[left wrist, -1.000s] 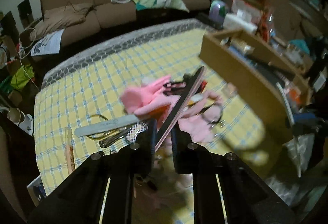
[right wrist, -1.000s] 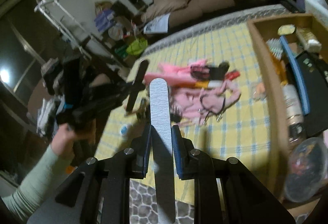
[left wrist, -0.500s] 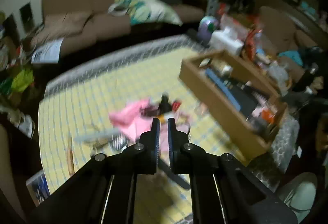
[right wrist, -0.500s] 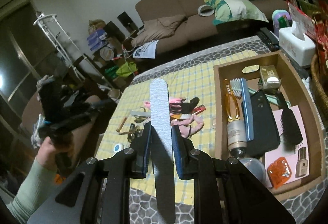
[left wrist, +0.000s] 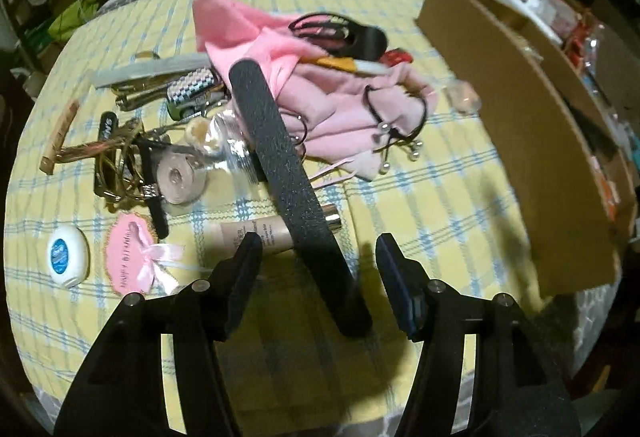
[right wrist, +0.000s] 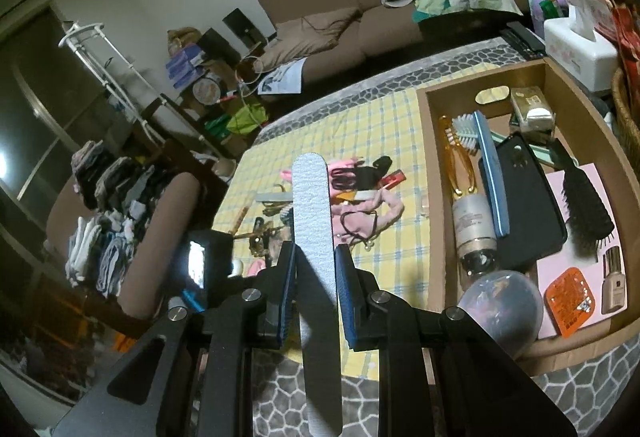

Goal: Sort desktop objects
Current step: 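Carry the nail file and thin stick into the cardboard tray with both tools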

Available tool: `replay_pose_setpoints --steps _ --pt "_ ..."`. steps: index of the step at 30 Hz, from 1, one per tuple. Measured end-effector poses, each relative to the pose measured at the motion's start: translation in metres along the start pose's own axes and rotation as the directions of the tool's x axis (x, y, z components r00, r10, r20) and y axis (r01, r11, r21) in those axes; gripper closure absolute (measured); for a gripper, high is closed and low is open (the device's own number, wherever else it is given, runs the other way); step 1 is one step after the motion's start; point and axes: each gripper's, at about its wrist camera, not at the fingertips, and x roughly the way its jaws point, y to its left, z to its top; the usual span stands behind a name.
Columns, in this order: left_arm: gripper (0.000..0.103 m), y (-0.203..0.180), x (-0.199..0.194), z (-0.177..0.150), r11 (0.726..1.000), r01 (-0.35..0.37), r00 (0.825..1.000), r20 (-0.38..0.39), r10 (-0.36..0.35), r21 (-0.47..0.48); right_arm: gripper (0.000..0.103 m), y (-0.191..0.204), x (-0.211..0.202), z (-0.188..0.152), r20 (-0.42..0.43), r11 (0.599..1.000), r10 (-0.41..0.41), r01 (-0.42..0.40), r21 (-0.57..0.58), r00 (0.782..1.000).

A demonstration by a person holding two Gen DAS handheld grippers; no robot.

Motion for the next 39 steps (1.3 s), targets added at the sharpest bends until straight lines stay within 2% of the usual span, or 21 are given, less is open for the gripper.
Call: replay_pose_setpoints --steps 2,3,4,5,9,12,14,19,21,24,27,31,33,39 --pt "0.048 -0.002 0.003 0.0 1.0 -0.018 1.0 0.014 0.018 0.001 0.083 -0.005 -0.001 0.0 -0.001 1.0 -0.003 0.003 0.007 1.0" --pt "0.053 -0.002 0.004 0.001 1.0 -0.019 1.0 0.017 0.019 -0.001 0.083 -0.007 -0.002 0.0 0.0 1.0 -0.006 0.006 0.009 1.0" --pt "0.079 -0.002 0.005 0.001 1.0 -0.005 1.0 0.019 0.005 -0.004 0.083 -0.009 -0.003 0.001 0.001 1.0 -0.009 0.009 0.011 1.0" --pt "0.08 0.0 0.007 0.001 1.0 0.009 1.0 0.012 -0.009 -0.009 0.083 -0.011 -0.005 0.001 0.003 1.0 -0.013 0.013 0.016 1.0" --pt "0.081 0.007 -0.003 0.002 0.995 0.084 0.995 0.049 -0.082 -0.048 0.083 -0.025 -0.017 0.008 0.021 0.999 -0.026 0.025 0.039 0.999" --pt "0.081 0.007 -0.025 0.005 0.988 0.145 0.986 0.088 -0.139 -0.062 0.083 -0.035 -0.028 0.022 0.039 0.998 -0.042 0.04 0.053 0.998" --pt "0.081 0.007 -0.043 0.008 0.977 0.2 0.975 0.12 -0.189 -0.079 0.083 -0.043 -0.034 0.031 0.05 0.997 -0.051 0.048 0.06 0.997" --pt "0.087 -0.012 -0.088 0.028 0.946 0.318 0.933 0.195 -0.301 -0.059 0.083 -0.069 -0.045 0.054 0.07 0.992 -0.079 0.072 0.099 0.994" --pt "0.087 -0.024 -0.096 0.04 0.931 0.36 0.917 0.202 -0.344 -0.051 0.083 -0.079 -0.045 0.061 0.068 0.99 -0.093 0.084 0.117 0.993" --pt "0.087 -0.049 -0.108 0.063 0.899 0.436 0.883 0.212 -0.419 -0.037 0.083 -0.093 -0.042 0.072 0.055 0.985 -0.123 0.115 0.125 0.991" --pt "0.087 -0.075 -0.121 0.085 0.883 0.469 0.861 0.225 -0.456 -0.004 0.083 -0.103 -0.032 0.083 0.025 0.981 -0.153 0.149 0.124 0.988" --pt "0.087 -0.112 -0.128 0.114 0.864 0.504 0.837 0.235 -0.495 0.026 0.083 -0.119 -0.004 0.097 -0.045 0.971 -0.21 0.214 0.111 0.977" --pt "0.087 -0.129 -0.124 0.124 0.859 0.511 0.831 0.237 -0.503 0.034 0.083 -0.129 0.013 0.102 -0.073 0.965 -0.232 0.239 0.11 0.97" --pt "0.087 -0.158 -0.072 0.142 0.842 0.538 0.829 0.201 -0.521 -0.041 0.083 -0.156 0.057 0.106 -0.125 0.956 -0.255 0.27 0.116 0.959"
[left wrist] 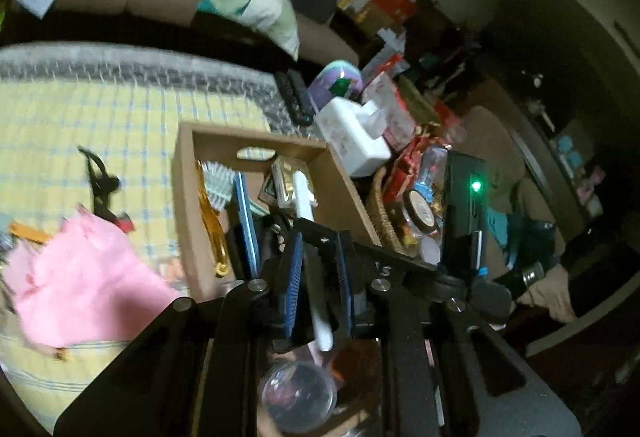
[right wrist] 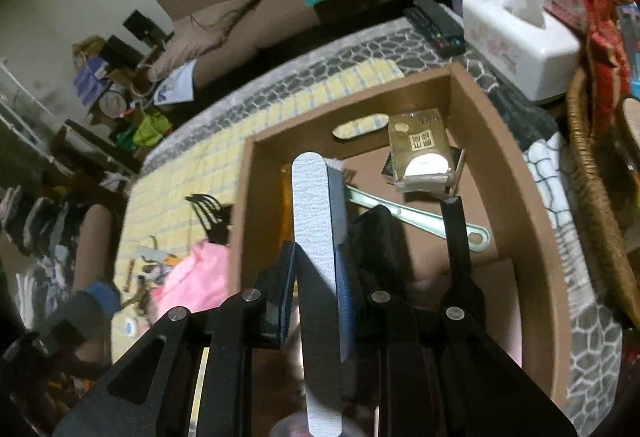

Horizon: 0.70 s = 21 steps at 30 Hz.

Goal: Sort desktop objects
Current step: 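Carry the nail file and thin stick into the cardboard tray with both tools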

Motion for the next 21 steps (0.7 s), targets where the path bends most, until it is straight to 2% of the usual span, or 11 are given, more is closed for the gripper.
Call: replay_pose_setpoints --steps 3,5,8,10,12,17,21 --pt "0.088 0.013 0.022 -0.006 0.999 -0.016 1.0 -0.016 0.015 -0.034 0.083 -0.012 0.018 0.0 -0.028 1.0 -0.004 0.005 0.021 1.0" --pt "0.088 0.016 0.032 -0.012 0.999 -0.032 0.998 -0.046 0.032 -0.008 0.08 -0.021 0.022 0.0 -0.038 0.999 0.004 -0.002 0.05 0.999" --pt "0.088 0.014 0.034 -0.023 0.996 -0.072 0.994 -0.072 0.076 0.054 0.079 -0.028 0.01 0.0 0.003 0.998 0.029 -0.029 0.048 1.0" --pt "0.077 0.013 0.036 -0.03 0.995 -0.068 0.992 -0.096 0.076 0.078 0.074 -0.03 0.001 0.0 0.018 0.999 0.021 -0.021 0.035 1.0" --pt "0.071 0.007 0.04 -0.037 0.992 -0.062 0.988 -0.135 0.078 0.112 0.074 -0.032 -0.006 -0.001 0.009 0.999 0.011 -0.012 0.03 1.0" --pt "0.058 -0.02 0.058 -0.059 0.949 -0.124 0.957 -0.218 0.191 0.29 0.074 -0.036 -0.022 -0.014 -0.017 0.999 -0.03 0.03 0.011 0.999" --pt "0.058 -0.032 0.081 -0.078 0.896 -0.187 0.911 -0.271 0.312 0.404 0.074 -0.04 -0.031 -0.027 -0.028 0.999 -0.03 0.03 0.015 0.999"
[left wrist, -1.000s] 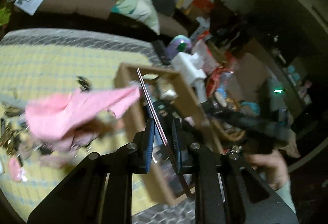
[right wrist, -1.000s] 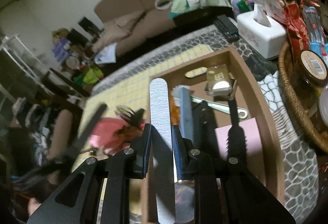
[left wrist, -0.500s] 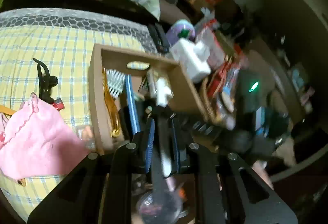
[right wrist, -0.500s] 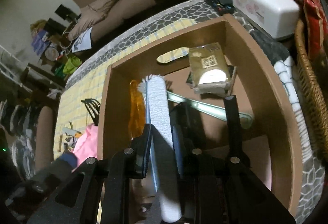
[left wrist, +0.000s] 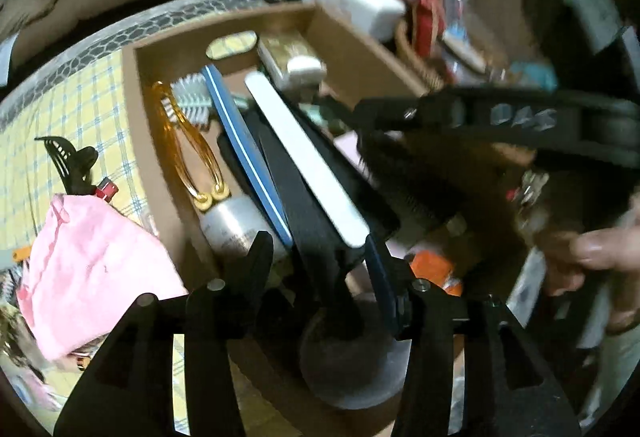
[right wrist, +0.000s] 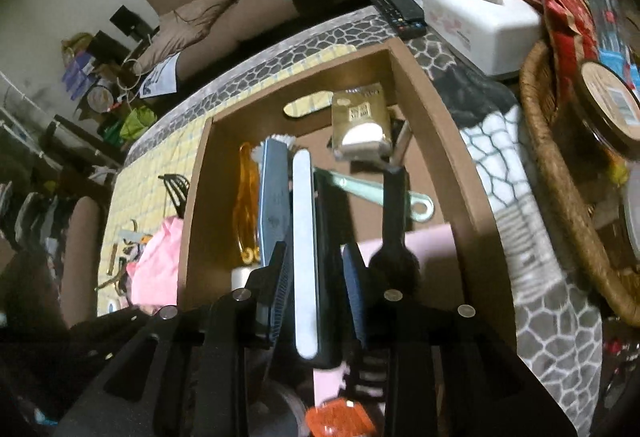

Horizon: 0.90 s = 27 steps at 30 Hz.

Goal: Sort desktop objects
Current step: 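Carry the nail file and thin stick into the cardboard tray with both tools, then open both tools to release the items in the tray, then withdraw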

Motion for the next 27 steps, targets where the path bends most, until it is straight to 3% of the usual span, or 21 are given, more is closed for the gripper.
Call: replay_pose_setpoints --steps 3,6,12,15,21,25,27 --pt "0.059 -0.004 0.014 -0.001 1.0 -0.022 0.999 -0.049 0.023 0.017 0.074 0.002 0.001 -0.008 -0.023 0.999 -0.034 0.034 -0.028 0.999" --pt "0.068 -0.006 0.022 -0.004 0.998 -0.045 0.996 -0.073 0.047 0.034 0.073 0.002 0.01 -0.015 -0.047 0.994 -0.091 0.088 -0.057 0.995" --pt "0.078 -0.005 0.026 0.005 0.999 -0.052 0.997 -0.064 0.053 0.014 0.073 0.005 0.024 -0.023 -0.066 0.991 -0.097 0.09 -0.104 0.993" --pt "0.078 0.006 0.027 0.016 0.998 -0.029 0.999 -0.043 0.027 -0.059 0.076 0.008 0.024 -0.025 -0.065 0.988 -0.099 0.091 -0.122 0.993" --pt "0.078 0.01 0.038 0.032 0.994 -0.016 0.999 -0.041 0.012 -0.109 0.079 -0.001 0.019 -0.021 -0.054 0.995 -0.069 0.065 -0.07 0.996" --pt "0.077 0.019 0.008 0.029 0.989 0.028 0.999 0.033 -0.023 -0.146 0.079 -0.005 -0.005 -0.021 -0.009 1.0 -0.003 0.003 -0.017 1.0" --pt "0.068 0.027 -0.014 0.022 0.984 0.056 0.996 0.078 -0.043 -0.167 0.079 -0.001 -0.015 -0.023 0.004 1.0 0.012 -0.012 -0.022 1.0"
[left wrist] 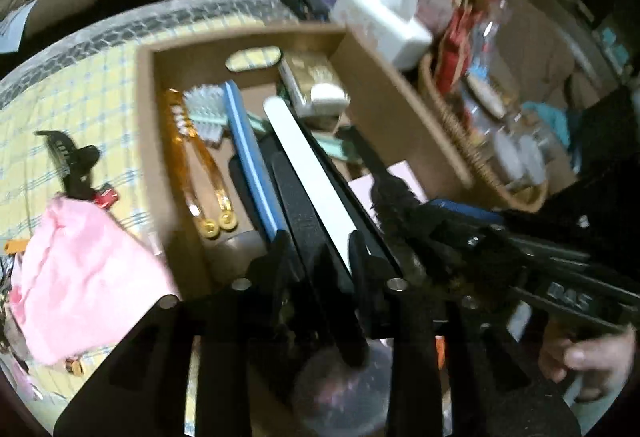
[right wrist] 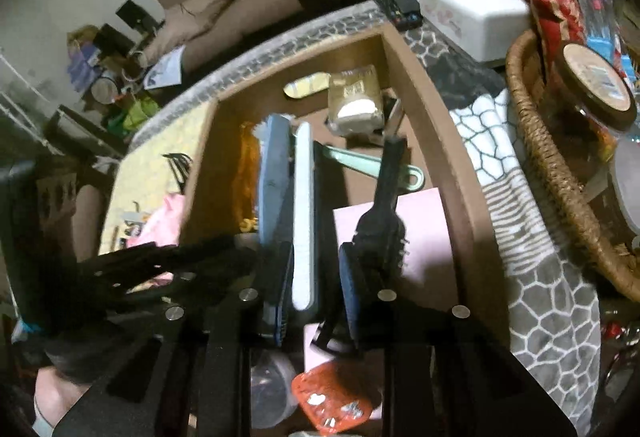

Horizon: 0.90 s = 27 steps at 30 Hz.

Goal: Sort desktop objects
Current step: 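Open both tools to release the items in the tray, then withdraw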

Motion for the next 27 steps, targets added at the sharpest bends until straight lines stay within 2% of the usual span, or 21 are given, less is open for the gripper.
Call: replay_pose_setpoints --steps 2,3,4,7,10,14,15,18,27 --pt "0.054 0.01 -0.02 -0.006 1.0 0.014 0.999 0.042 -0.013 -0.023 0.079 0.008 -0.002 -0.004 -0.013 1.0 0.015 -0.016 -0.019 1.0" --pt "0.042 0.014 -0.026 -0.007 0.999 0.019 0.998 0.054 -0.017 -0.031 0.079 0.015 -0.001 -0.007 -0.028 0.999 0.011 -0.012 -0.043 1.0" --pt "0.036 0.019 -0.036 -0.012 0.999 0.025 0.997 0.072 -0.022 -0.041 0.078 0.022 0.002 -0.01 -0.04 0.998 -0.001 -0.002 -0.068 0.999" --pt "0.032 0.029 -0.055 -0.024 0.998 0.04 0.995 0.093 -0.035 -0.056 0.075 0.044 0.016 -0.023 -0.092 0.988 -0.052 0.038 -0.152 0.994" --pt "0.028 0.034 -0.067 -0.037 0.998 0.037 0.994 0.101 -0.032 -0.045 0.066 0.061 0.034 -0.035 -0.149 0.975 -0.108 0.076 -0.208 0.983" --pt "0.028 0.041 -0.076 -0.048 0.999 0.029 0.994 0.102 -0.026 -0.032 0.065 0.073 0.055 -0.04 -0.172 0.947 -0.224 0.172 -0.271 0.959" --pt "0.028 0.042 -0.077 -0.05 0.999 0.033 0.994 0.103 -0.029 -0.034 0.066 0.073 0.058 -0.038 -0.173 0.946 -0.229 0.177 -0.272 0.958" --pt "0.028 0.044 -0.079 -0.057 0.998 0.053 0.994 0.102 -0.049 -0.036 0.094 0.073 0.066 -0.035 -0.197 0.942 -0.245 0.185 -0.279 0.949" --pt "0.028 0.059 -0.077 -0.062 0.994 0.089 0.99 0.113 -0.082 -0.061 0.095 0.078 0.069 -0.02 -0.128 0.927 -0.289 0.244 -0.284 0.949"
